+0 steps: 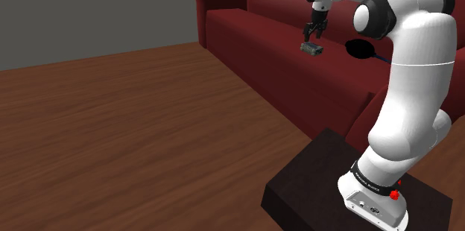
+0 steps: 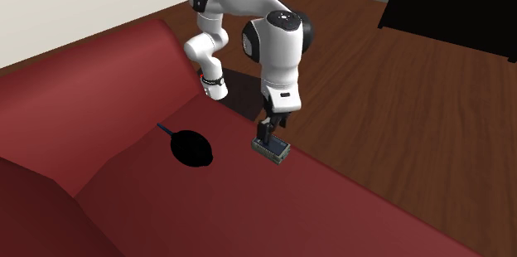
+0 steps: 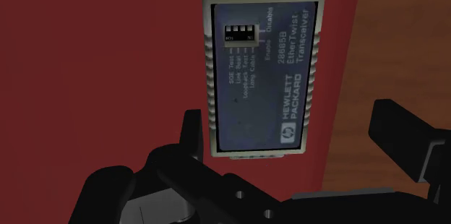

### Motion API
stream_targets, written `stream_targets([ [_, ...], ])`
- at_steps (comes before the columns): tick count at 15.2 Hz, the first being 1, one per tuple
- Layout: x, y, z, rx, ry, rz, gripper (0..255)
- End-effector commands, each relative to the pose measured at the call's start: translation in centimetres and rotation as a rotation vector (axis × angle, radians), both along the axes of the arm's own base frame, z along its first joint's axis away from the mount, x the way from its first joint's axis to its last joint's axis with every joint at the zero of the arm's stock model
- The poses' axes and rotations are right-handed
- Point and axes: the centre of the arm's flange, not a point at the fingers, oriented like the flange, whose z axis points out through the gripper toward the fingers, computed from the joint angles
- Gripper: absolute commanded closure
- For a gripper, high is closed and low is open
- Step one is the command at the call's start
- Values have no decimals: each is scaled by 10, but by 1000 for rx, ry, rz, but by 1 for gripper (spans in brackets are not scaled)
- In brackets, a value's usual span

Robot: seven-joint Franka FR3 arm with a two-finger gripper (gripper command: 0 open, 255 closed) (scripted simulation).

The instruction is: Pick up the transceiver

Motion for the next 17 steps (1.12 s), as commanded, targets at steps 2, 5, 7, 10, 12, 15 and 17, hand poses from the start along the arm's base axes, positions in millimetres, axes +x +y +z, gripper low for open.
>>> stream_targets([
  [2,6,-11,-5,0,-1,-1,0],
  [5,6,-11,-21,0,-1,-1,0],
  [7,6,-11,-31,0,-1,-1,0],
  [10,6,-11,-40,0,-1,-1,0],
  [12,7,-11,-40,0,-1,-1,255],
  [15,7,-11,-40,0,-1,-1,255],
  [17,7,-11,-40,0,-1,-1,255],
])
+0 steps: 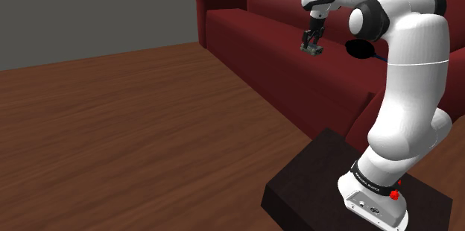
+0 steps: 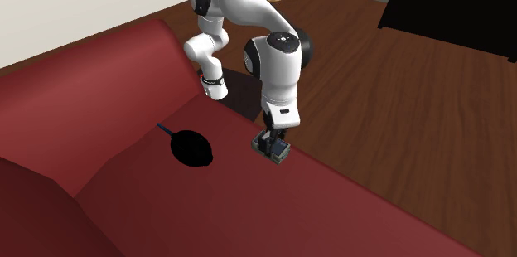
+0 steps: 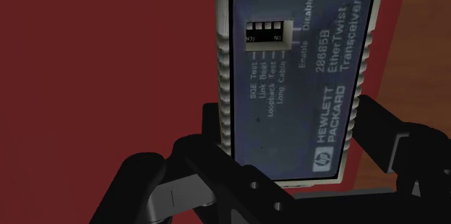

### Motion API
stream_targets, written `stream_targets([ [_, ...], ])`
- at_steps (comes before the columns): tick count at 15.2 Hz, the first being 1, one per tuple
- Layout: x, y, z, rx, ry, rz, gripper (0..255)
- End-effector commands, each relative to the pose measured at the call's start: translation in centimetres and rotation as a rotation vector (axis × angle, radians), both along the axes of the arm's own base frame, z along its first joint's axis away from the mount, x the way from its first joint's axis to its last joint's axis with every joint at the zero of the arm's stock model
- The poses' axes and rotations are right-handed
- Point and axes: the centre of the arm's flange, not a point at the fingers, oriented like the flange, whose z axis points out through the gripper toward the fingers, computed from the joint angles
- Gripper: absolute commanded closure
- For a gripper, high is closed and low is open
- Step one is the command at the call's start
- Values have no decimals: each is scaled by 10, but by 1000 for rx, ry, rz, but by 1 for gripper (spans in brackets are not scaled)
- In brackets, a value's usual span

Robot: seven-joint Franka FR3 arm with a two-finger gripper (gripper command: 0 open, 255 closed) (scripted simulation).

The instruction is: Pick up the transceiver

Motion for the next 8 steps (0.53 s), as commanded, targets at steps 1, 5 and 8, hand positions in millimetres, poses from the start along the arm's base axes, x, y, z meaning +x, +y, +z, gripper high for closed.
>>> stream_targets([
  [1,0,0,-1,1,2,0,255],
  [5,-1,0,9,1,2,0,255],
  [8,-1,0,25,1,2,0,255],
])
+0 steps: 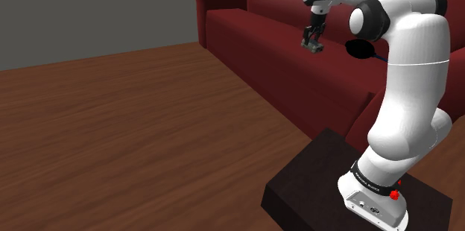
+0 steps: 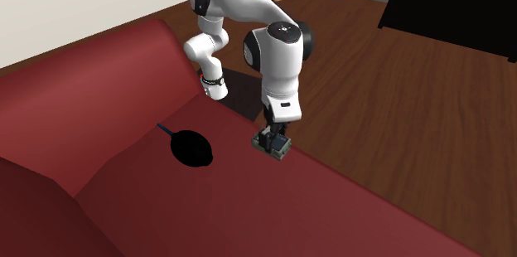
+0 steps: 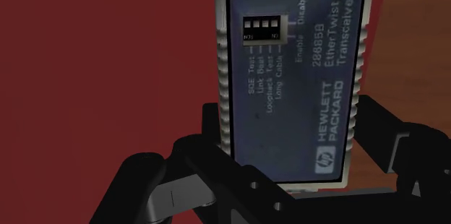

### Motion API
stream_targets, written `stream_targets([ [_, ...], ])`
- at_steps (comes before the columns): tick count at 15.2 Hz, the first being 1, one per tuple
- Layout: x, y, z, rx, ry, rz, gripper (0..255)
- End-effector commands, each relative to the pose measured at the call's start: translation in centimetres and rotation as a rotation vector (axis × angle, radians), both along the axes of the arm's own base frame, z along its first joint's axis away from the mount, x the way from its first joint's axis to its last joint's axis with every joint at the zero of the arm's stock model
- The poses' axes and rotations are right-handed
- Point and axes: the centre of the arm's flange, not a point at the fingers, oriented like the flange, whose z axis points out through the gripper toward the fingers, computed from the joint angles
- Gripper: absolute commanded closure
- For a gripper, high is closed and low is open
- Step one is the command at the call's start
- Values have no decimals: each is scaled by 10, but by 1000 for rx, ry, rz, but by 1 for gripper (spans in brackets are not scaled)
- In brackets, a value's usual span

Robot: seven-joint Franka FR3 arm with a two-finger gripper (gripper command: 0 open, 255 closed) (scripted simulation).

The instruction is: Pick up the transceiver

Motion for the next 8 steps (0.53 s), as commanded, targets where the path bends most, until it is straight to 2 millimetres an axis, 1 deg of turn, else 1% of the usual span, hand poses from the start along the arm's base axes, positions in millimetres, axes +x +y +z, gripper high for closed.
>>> stream_targets([
  [1,-1,-1,10,0,0,0,255],
  [8,-1,-1,47,0,0,0,255],
])
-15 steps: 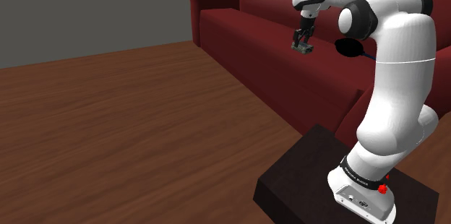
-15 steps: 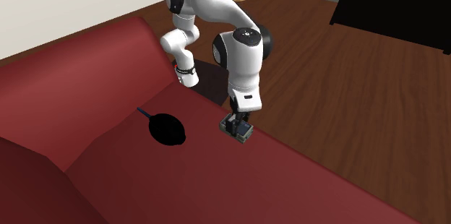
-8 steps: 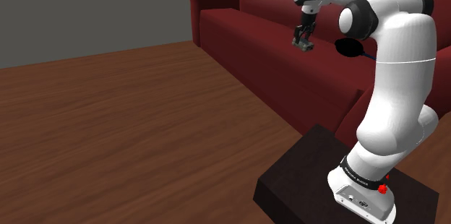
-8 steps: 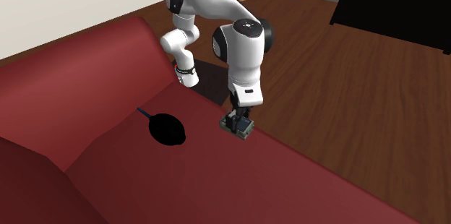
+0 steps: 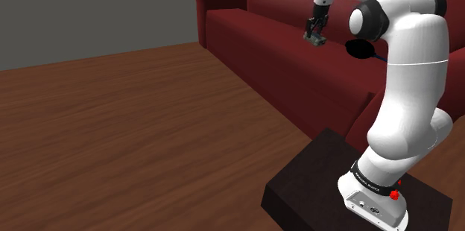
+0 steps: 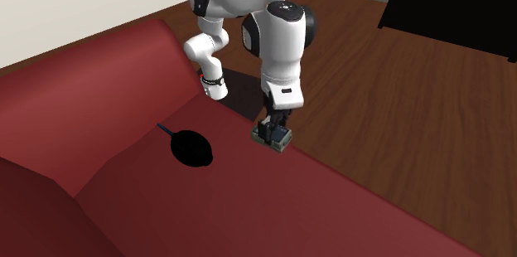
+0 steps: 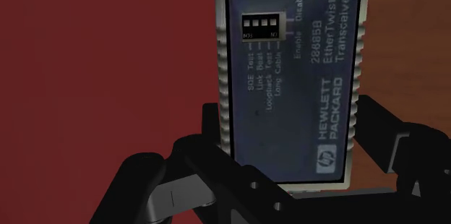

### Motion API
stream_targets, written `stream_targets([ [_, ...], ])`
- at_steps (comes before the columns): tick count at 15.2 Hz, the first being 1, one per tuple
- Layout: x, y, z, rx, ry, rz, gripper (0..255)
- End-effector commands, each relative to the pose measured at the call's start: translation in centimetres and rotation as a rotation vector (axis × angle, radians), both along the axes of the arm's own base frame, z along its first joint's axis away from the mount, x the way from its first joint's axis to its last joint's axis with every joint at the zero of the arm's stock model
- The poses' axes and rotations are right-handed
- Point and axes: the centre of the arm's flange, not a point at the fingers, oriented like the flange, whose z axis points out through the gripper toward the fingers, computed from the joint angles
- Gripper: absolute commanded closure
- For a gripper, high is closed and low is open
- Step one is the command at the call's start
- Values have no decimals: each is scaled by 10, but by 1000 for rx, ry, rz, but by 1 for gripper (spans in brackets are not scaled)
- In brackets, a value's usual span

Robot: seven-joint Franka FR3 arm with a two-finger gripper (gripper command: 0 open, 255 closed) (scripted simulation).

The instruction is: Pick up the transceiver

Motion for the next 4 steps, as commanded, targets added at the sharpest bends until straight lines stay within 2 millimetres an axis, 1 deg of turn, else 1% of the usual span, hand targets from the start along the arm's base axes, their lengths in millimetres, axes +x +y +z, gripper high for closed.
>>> stream_targets([
  [1,1,0,11,0,0,0,255],
  [2,1,0,16,0,0,0,255],
  [4,1,0,17,0,0,0,255],
])
